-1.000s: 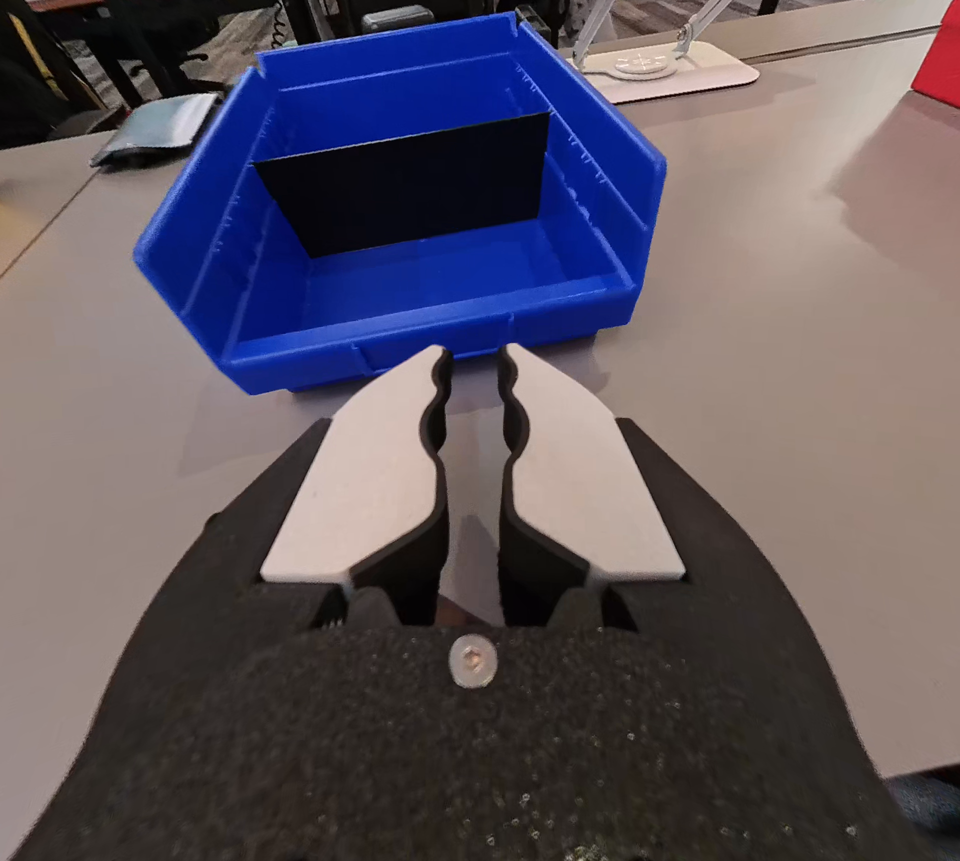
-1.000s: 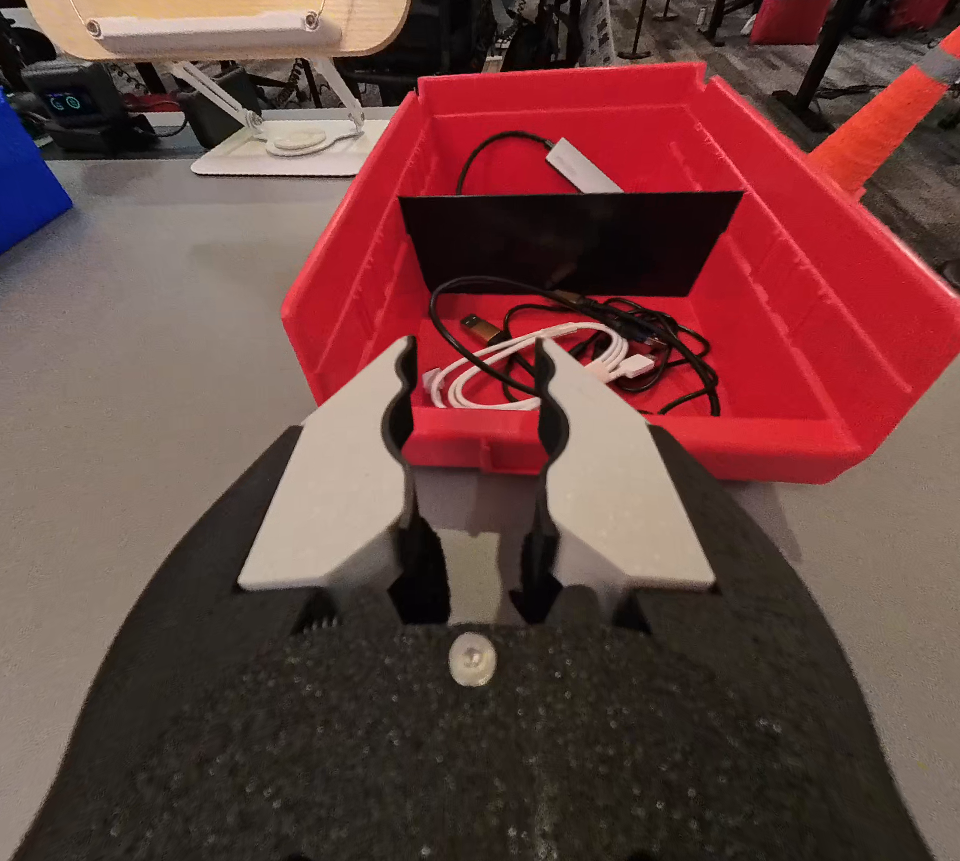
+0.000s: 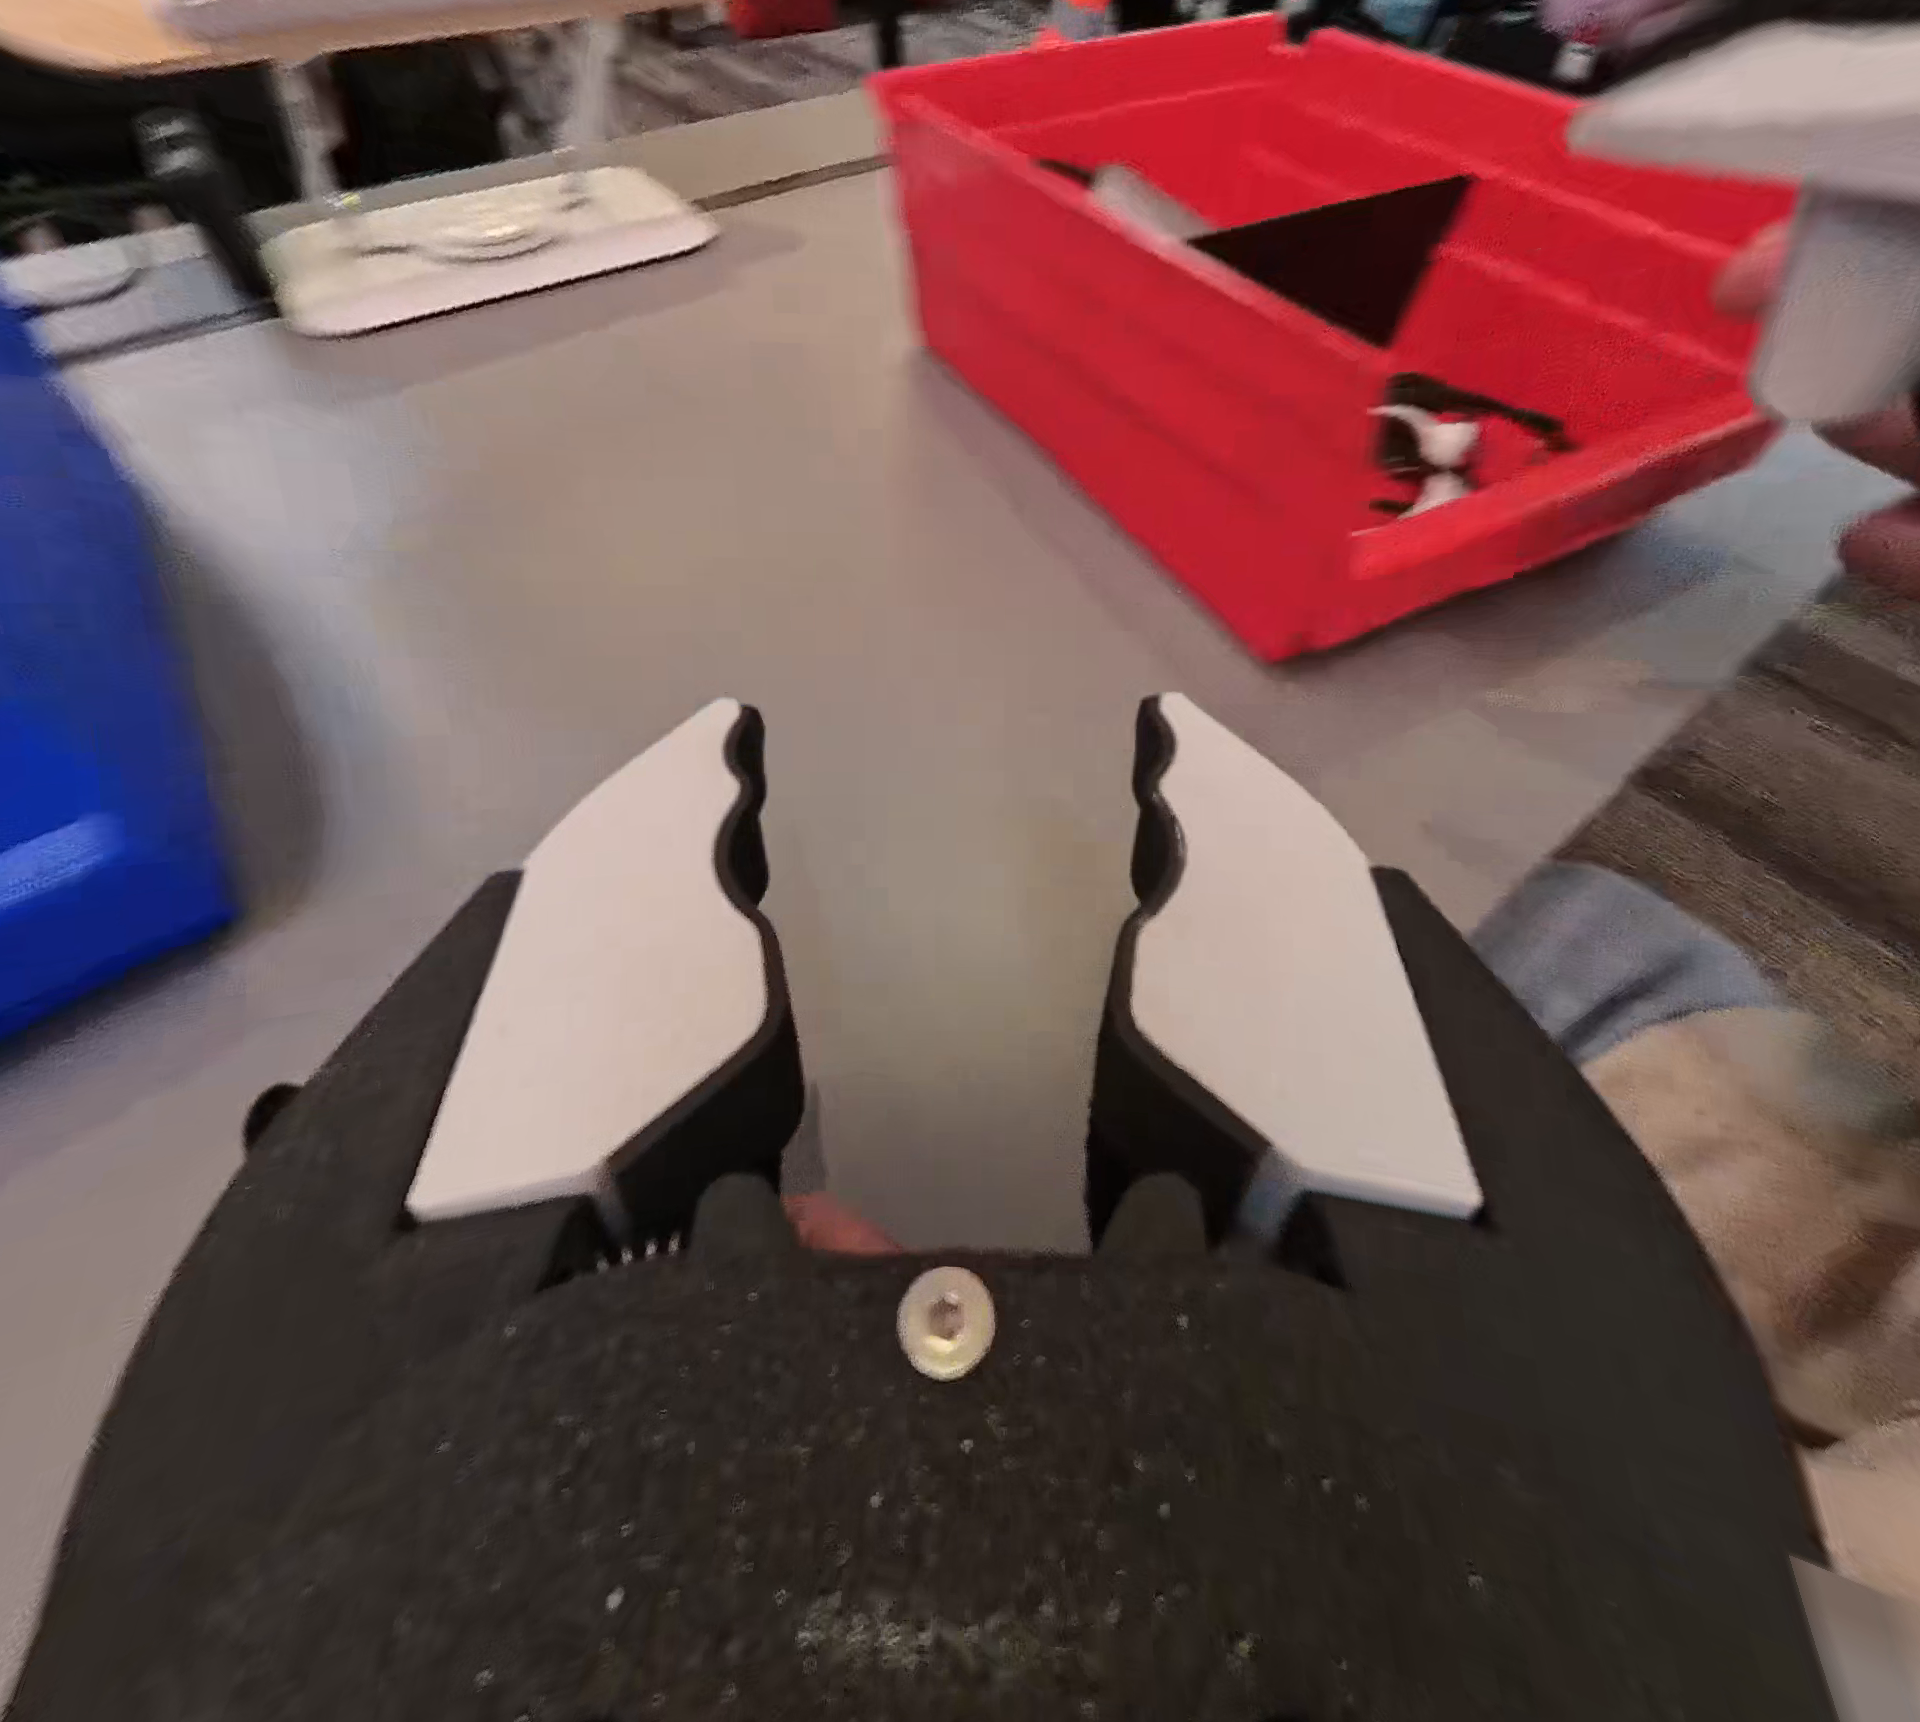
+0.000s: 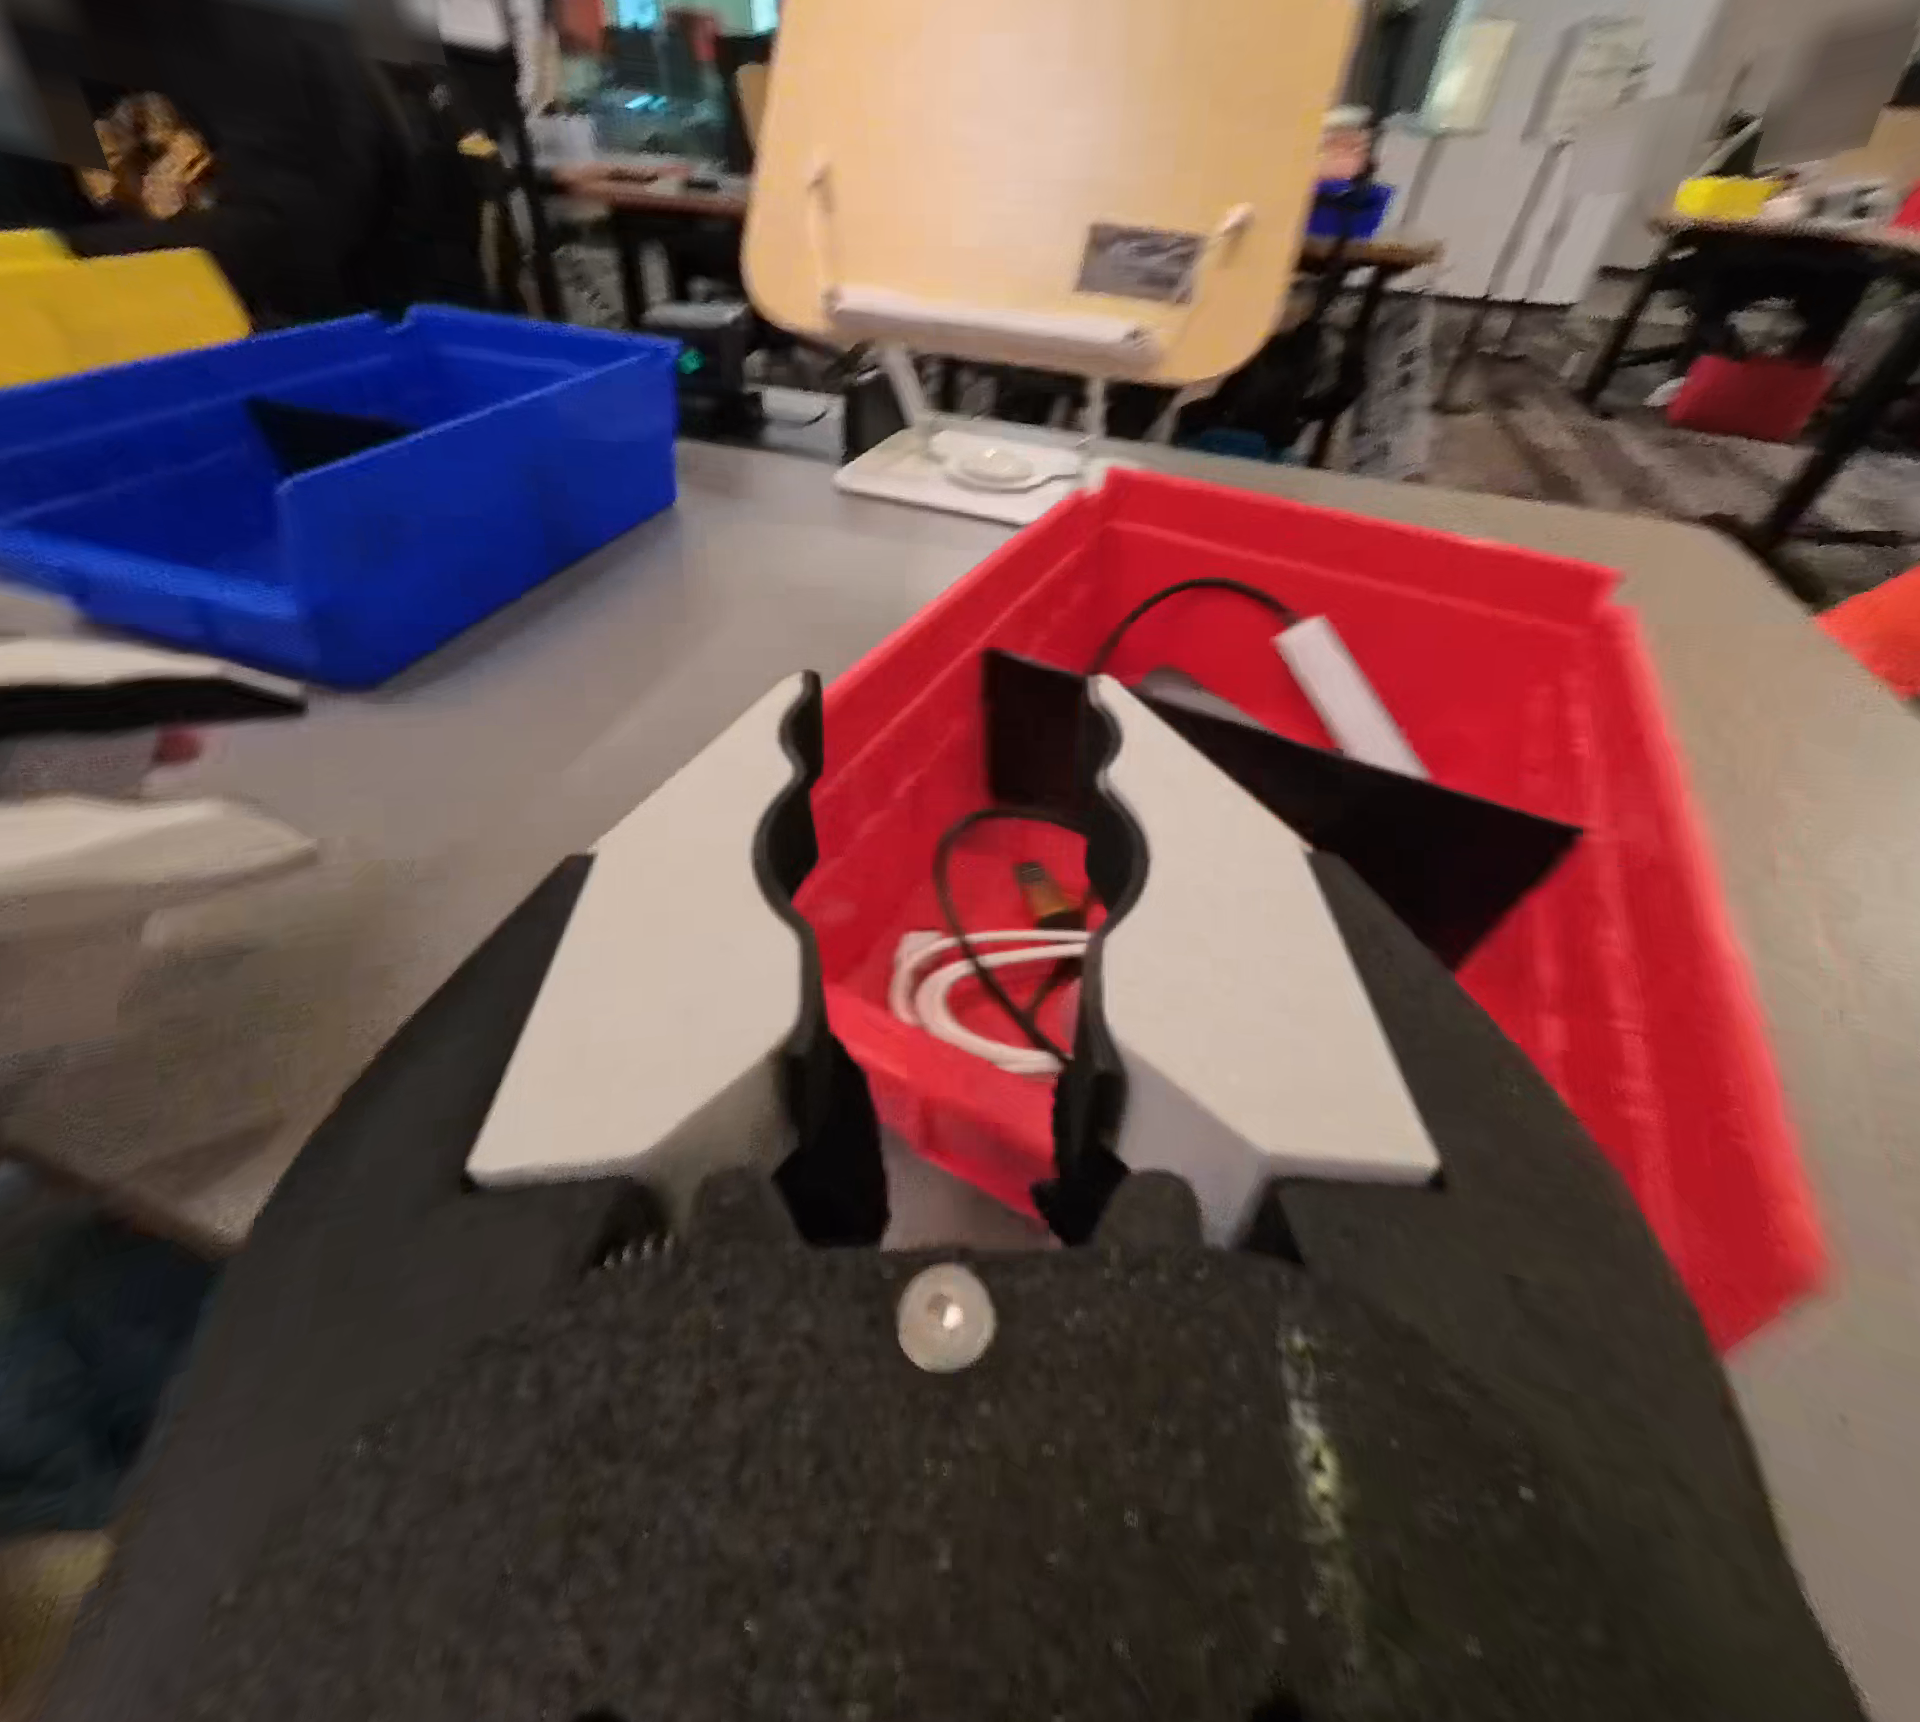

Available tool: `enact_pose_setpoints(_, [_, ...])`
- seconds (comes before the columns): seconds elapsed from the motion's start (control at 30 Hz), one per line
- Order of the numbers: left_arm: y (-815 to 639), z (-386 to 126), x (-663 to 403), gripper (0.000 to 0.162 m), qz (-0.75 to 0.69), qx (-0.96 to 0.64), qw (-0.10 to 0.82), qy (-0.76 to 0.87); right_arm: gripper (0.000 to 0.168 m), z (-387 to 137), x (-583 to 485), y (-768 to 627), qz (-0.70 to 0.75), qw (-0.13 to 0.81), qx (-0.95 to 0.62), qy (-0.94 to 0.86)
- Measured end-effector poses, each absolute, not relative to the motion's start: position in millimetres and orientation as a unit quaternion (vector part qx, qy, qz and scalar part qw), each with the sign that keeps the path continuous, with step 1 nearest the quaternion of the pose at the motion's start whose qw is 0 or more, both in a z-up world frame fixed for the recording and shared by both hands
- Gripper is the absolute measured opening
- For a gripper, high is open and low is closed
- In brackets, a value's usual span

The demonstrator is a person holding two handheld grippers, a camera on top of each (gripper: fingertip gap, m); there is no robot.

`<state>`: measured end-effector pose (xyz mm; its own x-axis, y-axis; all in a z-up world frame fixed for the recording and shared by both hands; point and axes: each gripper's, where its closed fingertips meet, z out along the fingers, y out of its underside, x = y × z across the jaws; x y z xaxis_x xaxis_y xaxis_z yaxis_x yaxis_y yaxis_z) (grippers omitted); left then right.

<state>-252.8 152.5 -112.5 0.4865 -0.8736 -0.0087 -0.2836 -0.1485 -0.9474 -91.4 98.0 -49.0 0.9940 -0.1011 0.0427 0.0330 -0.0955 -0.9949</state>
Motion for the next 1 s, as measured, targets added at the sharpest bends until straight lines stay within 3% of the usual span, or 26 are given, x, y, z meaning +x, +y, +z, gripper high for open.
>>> enact_pose_setpoints(0.17, [104,-113,-170,0.062,-0.333,-0.679,0.470,0.455,0.047,-25,12,25,-0.214,0.689,-0.670,0.172])
enact_pose_setpoints(0.27, [113,-112,-132,0.065,-0.330,-0.683,0.477,0.443,0.049,-61,38,25,-0.153,0.657,-0.705,0.219])
enact_pose_setpoints(0.37, [135,-114,-115,0.051,-0.303,-0.693,0.498,0.424,0.051,-107,37,38,-0.100,0.597,-0.759,0.240])
enact_pose_setpoints(0.53, [152,-122,-125,0.027,-0.276,-0.717,0.505,0.392,0.003,-125,32,53,-0.131,0.553,-0.787,0.241])
enact_pose_setpoints(0.67, [177,-119,-149,0.008,-0.233,-0.739,0.526,0.352,0.003,-123,11,78,-0.160,0.552,-0.787,0.224])
enact_pose_setpoints(1.0, [269,-89,-251,0.006,-0.164,-0.751,0.584,0.261,0.005,-95,-72,207,-0.132,0.590,-0.786,0.129])
